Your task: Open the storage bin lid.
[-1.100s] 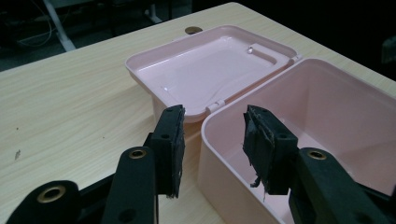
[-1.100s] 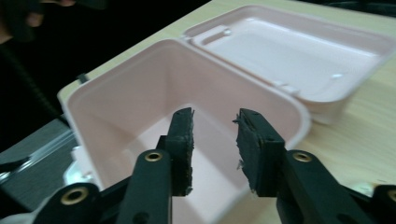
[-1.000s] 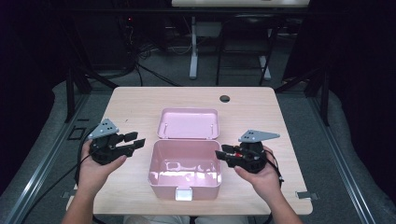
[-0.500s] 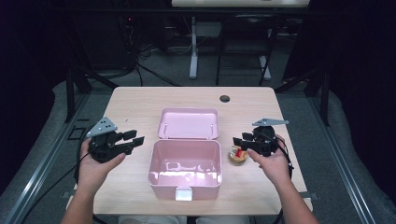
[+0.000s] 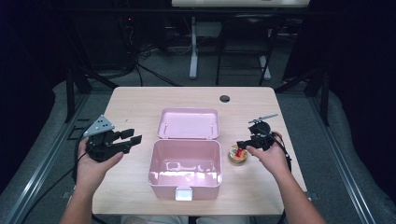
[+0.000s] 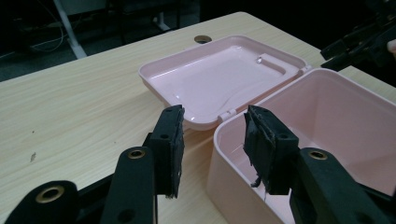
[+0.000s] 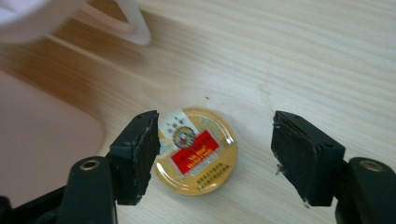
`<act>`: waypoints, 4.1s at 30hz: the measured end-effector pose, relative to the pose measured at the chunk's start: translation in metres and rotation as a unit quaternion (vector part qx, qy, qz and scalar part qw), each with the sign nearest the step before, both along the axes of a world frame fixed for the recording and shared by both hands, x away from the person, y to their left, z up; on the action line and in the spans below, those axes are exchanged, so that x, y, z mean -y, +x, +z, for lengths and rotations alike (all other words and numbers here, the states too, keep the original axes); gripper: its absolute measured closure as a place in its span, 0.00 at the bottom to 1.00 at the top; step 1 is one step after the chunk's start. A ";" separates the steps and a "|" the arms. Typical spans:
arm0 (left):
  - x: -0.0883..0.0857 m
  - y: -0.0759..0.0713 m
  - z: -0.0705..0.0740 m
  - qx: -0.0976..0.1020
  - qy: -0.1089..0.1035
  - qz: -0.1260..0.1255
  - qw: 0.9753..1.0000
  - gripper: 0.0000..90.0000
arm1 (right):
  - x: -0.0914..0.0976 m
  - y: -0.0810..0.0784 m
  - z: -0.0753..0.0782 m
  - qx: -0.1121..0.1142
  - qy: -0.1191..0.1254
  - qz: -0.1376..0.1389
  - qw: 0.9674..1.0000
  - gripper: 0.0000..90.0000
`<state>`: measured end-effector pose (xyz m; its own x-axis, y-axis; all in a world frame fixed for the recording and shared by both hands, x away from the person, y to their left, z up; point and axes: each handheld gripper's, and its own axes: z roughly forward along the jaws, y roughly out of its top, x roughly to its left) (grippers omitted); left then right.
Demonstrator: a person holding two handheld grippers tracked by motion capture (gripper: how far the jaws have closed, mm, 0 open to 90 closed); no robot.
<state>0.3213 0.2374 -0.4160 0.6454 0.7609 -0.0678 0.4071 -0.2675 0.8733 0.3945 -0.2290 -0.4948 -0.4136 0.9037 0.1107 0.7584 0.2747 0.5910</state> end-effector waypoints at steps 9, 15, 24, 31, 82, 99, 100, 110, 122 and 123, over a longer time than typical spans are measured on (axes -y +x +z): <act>0.006 0.001 0.001 0.005 0.005 -0.010 1.000 0.63 | -0.002 0.004 -0.007 -0.025 -0.053 -0.011 0.998 0.33; -0.002 0.000 0.002 0.008 0.002 0.008 1.000 0.63 | -0.004 0.012 -0.009 -0.041 -0.066 -0.011 0.997 0.27; -0.003 0.004 -0.002 0.002 0.003 0.011 1.000 0.63 | -0.020 0.023 -0.018 -0.084 -0.093 0.005 0.992 0.15; -0.004 0.005 -0.001 0.004 -0.001 0.016 1.000 0.63 | -0.029 0.029 -0.030 -0.109 -0.110 0.002 0.988 0.05; -0.013 0.006 -0.007 0.000 0.006 0.030 1.000 0.61 | -0.053 0.053 -0.059 -0.224 -0.167 0.026 0.960 0.22; -0.021 0.005 -0.010 -0.004 0.007 0.034 0.999 0.61 | -0.051 0.054 -0.057 -0.226 -0.168 0.042 0.959 0.22; -0.022 0.004 -0.011 -0.003 0.010 0.034 0.999 0.61 | -0.050 0.054 -0.055 -0.227 -0.160 0.038 0.960 0.22; -0.019 0.007 -0.014 -0.016 0.018 0.031 0.999 0.60 | -0.044 0.047 -0.025 -0.212 -0.160 0.052 0.963 0.22; -0.020 0.011 -0.019 -0.039 0.014 0.015 0.999 0.50 | -0.040 0.037 0.010 -0.196 -0.164 0.087 0.963 0.22; -0.020 0.011 -0.019 -0.038 0.015 0.017 0.999 0.49 | -0.040 0.037 0.013 -0.198 -0.165 0.090 0.962 0.22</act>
<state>0.3320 0.2577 -0.4349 0.6136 0.7842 -0.0924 0.4816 -0.2790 0.8308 0.4313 -0.1885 -0.4819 -0.5511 0.8343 0.0107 0.8287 0.5458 0.1239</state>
